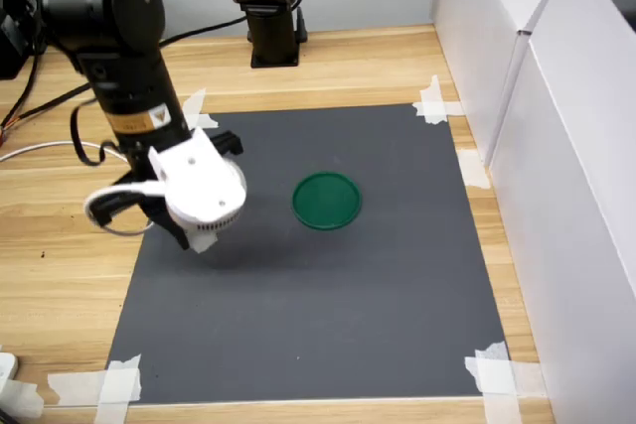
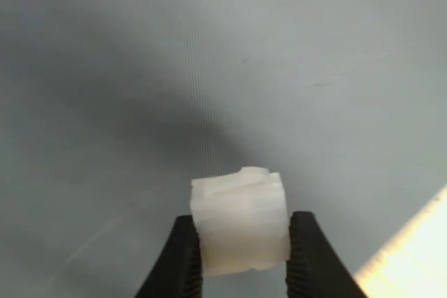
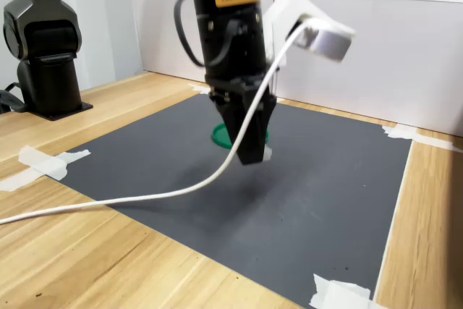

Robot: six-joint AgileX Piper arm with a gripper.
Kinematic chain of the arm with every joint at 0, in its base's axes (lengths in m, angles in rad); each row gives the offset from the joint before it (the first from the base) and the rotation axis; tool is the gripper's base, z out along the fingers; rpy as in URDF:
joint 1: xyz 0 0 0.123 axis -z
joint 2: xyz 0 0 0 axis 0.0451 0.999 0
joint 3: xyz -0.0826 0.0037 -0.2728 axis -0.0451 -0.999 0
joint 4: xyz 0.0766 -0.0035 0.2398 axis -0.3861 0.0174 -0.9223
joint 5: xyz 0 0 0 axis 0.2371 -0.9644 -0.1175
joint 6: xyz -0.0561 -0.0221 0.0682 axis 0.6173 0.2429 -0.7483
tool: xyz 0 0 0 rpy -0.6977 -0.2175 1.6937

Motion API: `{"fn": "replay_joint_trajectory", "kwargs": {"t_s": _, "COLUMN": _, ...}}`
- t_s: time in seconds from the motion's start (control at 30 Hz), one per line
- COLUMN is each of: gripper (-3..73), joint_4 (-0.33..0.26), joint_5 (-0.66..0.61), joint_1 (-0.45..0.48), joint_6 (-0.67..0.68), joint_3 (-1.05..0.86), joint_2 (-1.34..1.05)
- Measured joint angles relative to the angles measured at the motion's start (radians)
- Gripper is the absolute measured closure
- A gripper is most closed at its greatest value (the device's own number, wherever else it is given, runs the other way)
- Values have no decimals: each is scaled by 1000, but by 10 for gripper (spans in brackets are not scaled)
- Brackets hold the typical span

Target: Grasp a white terminal and put it in the green lid.

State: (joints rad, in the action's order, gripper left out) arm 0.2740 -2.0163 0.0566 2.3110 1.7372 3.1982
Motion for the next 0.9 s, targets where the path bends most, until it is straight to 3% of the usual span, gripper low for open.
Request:
{"fn": "replay_joint_trajectory", "kwargs": {"t_s": 0.3, "gripper": 423, "joint_4": -15, "joint_5": -193, "joint_1": -204, "joint_6": 15, "joint_3": 0, "joint_2": -139}}
{"fn": "replay_joint_trajectory", "kwargs": {"t_s": 0.5, "gripper": 423, "joint_4": 0, "joint_5": -225, "joint_1": -306, "joint_6": 8, "joint_3": -71, "joint_2": -172}}
{"fn": "replay_joint_trajectory", "kwargs": {"t_s": 0.9, "gripper": 423, "joint_4": 35, "joint_5": 43, "joint_1": -331, "joint_6": -1, "joint_3": -334, "joint_2": -155}}
